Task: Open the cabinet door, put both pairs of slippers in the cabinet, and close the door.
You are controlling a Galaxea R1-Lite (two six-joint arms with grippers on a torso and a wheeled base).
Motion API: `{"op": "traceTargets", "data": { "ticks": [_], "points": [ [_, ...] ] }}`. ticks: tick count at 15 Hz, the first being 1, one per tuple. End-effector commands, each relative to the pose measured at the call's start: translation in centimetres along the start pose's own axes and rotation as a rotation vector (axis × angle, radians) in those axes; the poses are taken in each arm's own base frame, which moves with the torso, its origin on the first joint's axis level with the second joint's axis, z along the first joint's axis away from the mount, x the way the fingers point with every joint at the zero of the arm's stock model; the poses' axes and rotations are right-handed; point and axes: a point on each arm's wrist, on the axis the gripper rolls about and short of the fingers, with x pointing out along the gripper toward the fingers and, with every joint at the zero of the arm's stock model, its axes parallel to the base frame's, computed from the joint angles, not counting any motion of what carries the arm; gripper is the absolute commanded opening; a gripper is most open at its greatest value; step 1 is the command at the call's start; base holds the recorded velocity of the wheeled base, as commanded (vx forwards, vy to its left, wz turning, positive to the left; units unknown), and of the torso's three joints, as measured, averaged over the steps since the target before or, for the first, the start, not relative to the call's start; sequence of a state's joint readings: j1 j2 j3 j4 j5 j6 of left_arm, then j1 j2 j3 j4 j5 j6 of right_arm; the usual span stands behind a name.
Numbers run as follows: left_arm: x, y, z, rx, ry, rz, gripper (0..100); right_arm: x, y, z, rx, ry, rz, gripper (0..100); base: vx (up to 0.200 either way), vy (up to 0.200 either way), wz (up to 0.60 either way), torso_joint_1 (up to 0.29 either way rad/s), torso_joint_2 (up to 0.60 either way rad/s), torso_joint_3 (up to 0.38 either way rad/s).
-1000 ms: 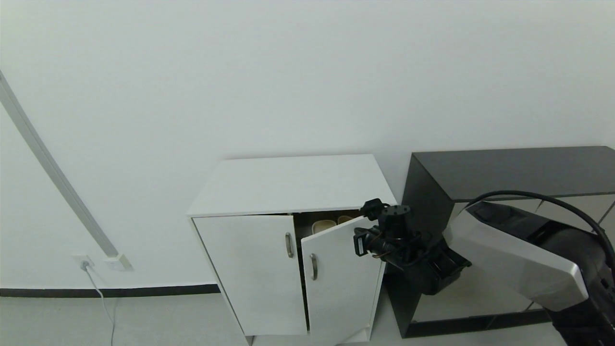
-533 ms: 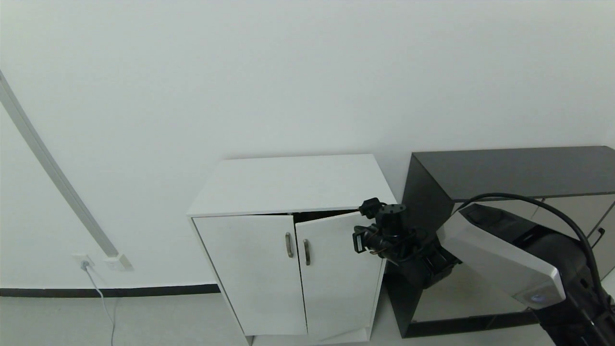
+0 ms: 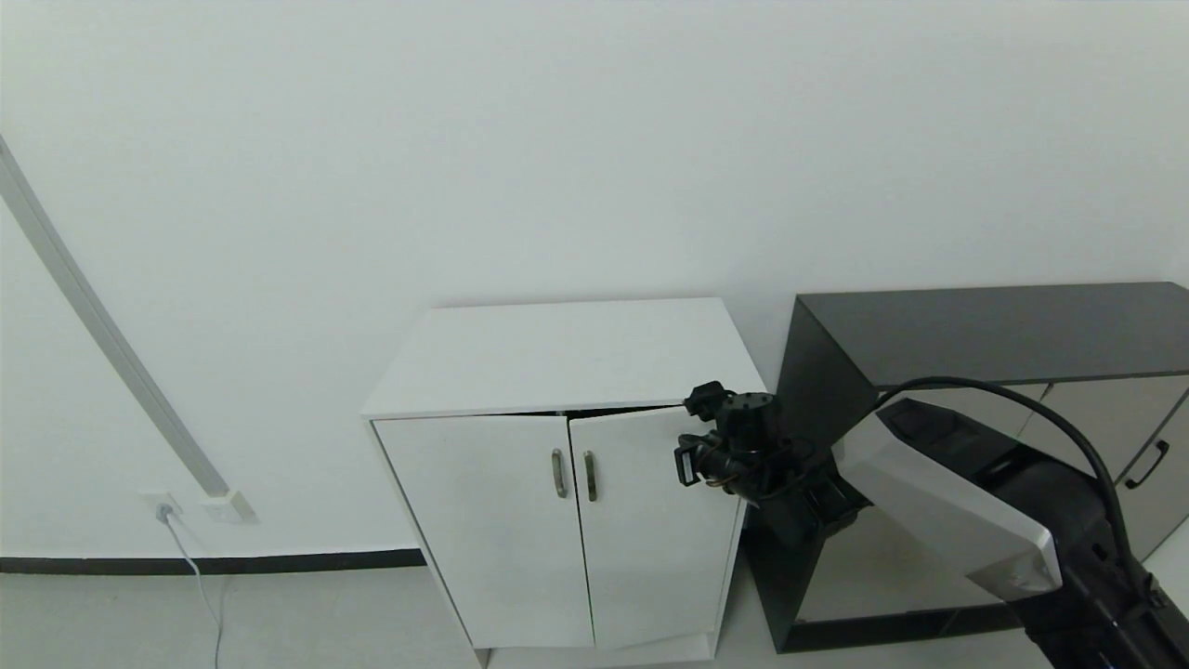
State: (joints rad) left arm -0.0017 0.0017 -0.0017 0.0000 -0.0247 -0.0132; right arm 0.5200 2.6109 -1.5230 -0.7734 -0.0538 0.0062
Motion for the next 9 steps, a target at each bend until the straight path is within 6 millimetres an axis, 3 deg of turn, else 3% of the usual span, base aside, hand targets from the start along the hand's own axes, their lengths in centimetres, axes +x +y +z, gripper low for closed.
{"op": "traceTargets", "data": {
  "ticks": [1,9],
  "points": [
    [0.0,0.0,-0.01,-0.001,0.0,0.0,0,0.36,0.02,-0.12,0.0,-0.002,0.0,0,0.0,0.0,0.0,0.0,0.0,0.0],
    [0.0,0.0,-0.01,-0.001,0.0,0.0,0,1.15,0.07,0.49,0.0,-0.002,0.0,0,0.0,0.0,0.0,0.0,0.0,0.0]
  ]
}}
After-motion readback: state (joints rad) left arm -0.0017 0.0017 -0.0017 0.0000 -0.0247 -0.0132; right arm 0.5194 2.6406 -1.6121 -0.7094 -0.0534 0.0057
